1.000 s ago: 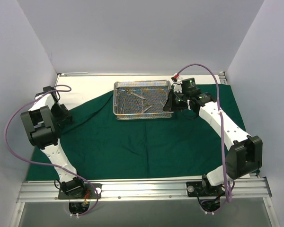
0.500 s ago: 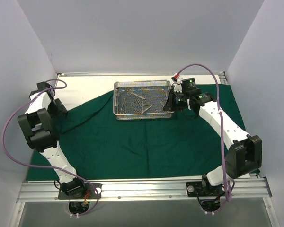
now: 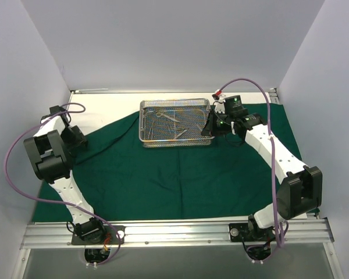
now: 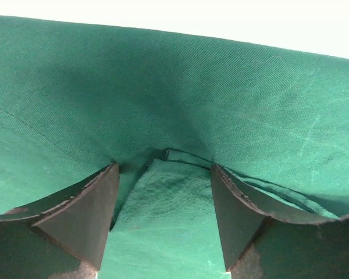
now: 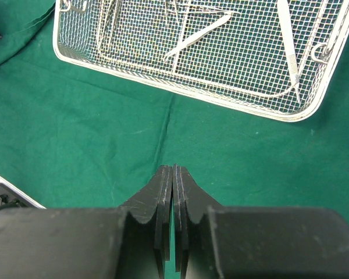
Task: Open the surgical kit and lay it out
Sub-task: Smooth out the surgical kit at the center of the board.
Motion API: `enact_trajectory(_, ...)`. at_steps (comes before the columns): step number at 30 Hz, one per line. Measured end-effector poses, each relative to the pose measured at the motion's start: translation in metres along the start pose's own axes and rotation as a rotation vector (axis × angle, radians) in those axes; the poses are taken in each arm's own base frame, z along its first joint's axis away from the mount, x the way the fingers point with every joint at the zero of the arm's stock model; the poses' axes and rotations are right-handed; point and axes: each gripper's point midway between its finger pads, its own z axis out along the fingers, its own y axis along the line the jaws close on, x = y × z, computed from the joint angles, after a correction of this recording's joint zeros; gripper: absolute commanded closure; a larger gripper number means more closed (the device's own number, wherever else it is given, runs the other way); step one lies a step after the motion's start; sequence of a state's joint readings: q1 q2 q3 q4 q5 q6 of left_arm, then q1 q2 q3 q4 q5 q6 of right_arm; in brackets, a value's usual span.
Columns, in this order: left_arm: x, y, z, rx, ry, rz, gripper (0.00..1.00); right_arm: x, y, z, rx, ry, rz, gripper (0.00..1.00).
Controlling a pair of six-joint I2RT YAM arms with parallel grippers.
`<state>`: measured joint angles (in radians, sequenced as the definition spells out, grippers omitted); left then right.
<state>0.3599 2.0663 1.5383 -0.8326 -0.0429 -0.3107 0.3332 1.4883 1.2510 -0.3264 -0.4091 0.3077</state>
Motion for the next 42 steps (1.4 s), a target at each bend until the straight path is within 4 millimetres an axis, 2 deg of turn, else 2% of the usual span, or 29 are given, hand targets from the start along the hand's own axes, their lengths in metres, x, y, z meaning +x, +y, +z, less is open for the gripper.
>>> enact_trajectory(6, 0.000, -0.001, 0.002, 0.011, 0.000, 0.002, 0.45, 0.000, 0.000, 0.000, -0.001, 0.000, 0.005, 1.00)
enact_trajectory(8, 0.000, -0.001, 0.003, 0.012, 0.000, 0.003, 0.57, 0.000, 0.000, 0.000, -0.001, 0.000, 0.006, 1.00)
enact_trajectory(10, 0.000, -0.001, 0.003, 0.013, -0.003, 0.006, 0.63, 0.000, 0.000, 0.000, -0.001, 0.000, 0.006, 1.00)
enact_trajectory(11, 0.000, -0.001, 0.003, 0.014, -0.004, 0.005, 0.71, 0.000, 0.000, 0.000, -0.001, 0.000, 0.006, 1.00)
enact_trajectory(12, 0.000, -0.001, 0.002, 0.014, -0.005, 0.003, 0.75, 0.000, 0.000, 0.000, -0.001, 0.000, 0.006, 1.00)
enact_trajectory(17, -0.001, -0.001, 0.000, 0.019, -0.015, 0.004, 0.86, 0.000, 0.001, 0.000, -0.005, 0.002, 0.007, 1.00)
enact_trajectory(21, -0.006, -0.001, -0.009, 0.019, -0.042, 0.003, 0.92, 0.001, 0.001, 0.001, -0.006, 0.006, 0.008, 1.00)
enact_trajectory(27, -0.026, -0.005, -0.030, 0.027, -0.096, 0.002, 0.93, 0.007, -0.004, 0.011, 0.002, 0.037, 0.022, 1.00)
enact_trajectory(32, -0.070, -0.015, -0.070, 0.045, -0.209, 0.009, 0.92, 0.008, -0.006, 0.019, 0.004, 0.055, 0.035, 1.00)
enact_trajectory(34, -0.090, -0.017, -0.081, 0.041, -0.262, 0.016, 0.92, 0.007, -0.006, 0.020, 0.004, 0.057, 0.036, 1.00)
enact_trajectory(36, -0.101, -0.016, -0.087, 0.024, -0.295, 0.017, 0.92, 0.004, -0.005, 0.022, 0.003, 0.055, 0.037, 1.00)
enact_trajectory(37, -0.102, -0.013, -0.087, 0.013, -0.300, 0.017, 0.92, 0.002, -0.005, 0.022, 0.003, 0.053, 0.038, 1.00)
enact_trajectory(39, -0.100, -0.008, -0.085, -0.006, -0.292, 0.016, 0.80, 0.000, -0.004, 0.023, 0.002, 0.051, 0.038, 1.00)
enact_trajectory(41, -0.094, -0.004, -0.077, -0.019, -0.271, 0.015, 0.79, -0.001, -0.004, 0.024, 0.001, 0.050, 0.037, 1.00)
enact_trajectory(42, -0.089, -0.002, -0.071, -0.025, -0.253, 0.015, 0.72, -0.002, -0.004, 0.024, 0.002, 0.050, 0.037, 1.00)
